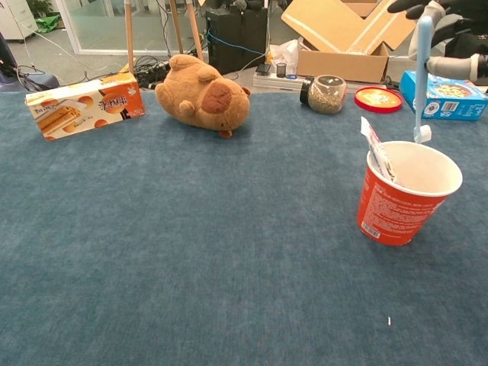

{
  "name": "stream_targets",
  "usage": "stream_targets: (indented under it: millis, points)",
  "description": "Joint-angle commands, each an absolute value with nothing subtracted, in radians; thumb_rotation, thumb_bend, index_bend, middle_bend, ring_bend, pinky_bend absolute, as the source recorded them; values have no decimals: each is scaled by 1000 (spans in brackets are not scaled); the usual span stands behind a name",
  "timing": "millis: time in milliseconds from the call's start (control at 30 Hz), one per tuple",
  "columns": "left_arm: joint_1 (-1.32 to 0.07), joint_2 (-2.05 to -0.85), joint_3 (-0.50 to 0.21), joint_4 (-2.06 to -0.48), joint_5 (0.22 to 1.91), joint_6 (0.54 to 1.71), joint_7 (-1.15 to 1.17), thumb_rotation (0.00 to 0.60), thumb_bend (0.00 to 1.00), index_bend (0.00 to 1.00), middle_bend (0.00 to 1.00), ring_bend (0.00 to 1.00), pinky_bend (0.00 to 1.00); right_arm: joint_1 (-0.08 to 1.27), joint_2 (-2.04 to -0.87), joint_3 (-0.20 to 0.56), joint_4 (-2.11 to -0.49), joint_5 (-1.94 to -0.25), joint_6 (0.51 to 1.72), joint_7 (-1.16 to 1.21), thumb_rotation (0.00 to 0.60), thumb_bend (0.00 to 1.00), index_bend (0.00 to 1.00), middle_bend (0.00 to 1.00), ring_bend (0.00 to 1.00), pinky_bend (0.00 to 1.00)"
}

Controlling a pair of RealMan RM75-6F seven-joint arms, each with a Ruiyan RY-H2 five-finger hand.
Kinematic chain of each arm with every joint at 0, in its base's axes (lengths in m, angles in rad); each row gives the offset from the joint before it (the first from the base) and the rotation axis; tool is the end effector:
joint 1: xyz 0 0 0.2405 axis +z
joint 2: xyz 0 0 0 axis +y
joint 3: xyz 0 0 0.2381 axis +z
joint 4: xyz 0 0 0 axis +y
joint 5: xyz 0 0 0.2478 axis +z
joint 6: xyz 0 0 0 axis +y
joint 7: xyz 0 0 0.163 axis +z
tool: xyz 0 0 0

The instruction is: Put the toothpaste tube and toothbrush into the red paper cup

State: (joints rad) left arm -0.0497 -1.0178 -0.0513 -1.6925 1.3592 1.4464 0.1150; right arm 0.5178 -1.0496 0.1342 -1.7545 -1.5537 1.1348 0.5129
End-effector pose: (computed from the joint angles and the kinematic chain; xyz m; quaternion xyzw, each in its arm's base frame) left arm -0.3321 0.1885 0.1435 -0.5764 -0.3992 -0.3029 0.6455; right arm -0.1697 -0.3132 0.0807 0.6356 -0.4883 0.5264 0.2836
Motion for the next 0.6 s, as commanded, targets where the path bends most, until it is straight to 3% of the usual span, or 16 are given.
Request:
stream_targets:
  millis: [33,600]
  points:
    - [-50,-1018,-51,-1693,1359,1446,115,600,0,163,311,246,247,515,-1062,122,-1737,-1558,1131,530,600,280,606,113,0,214]
    - [-49,-1017,-51,-1695,1361,1447,114,600,0,163,311,246,247,514,-1130,70,-1618,-1595,1126,667,600,277,606,113,0,214]
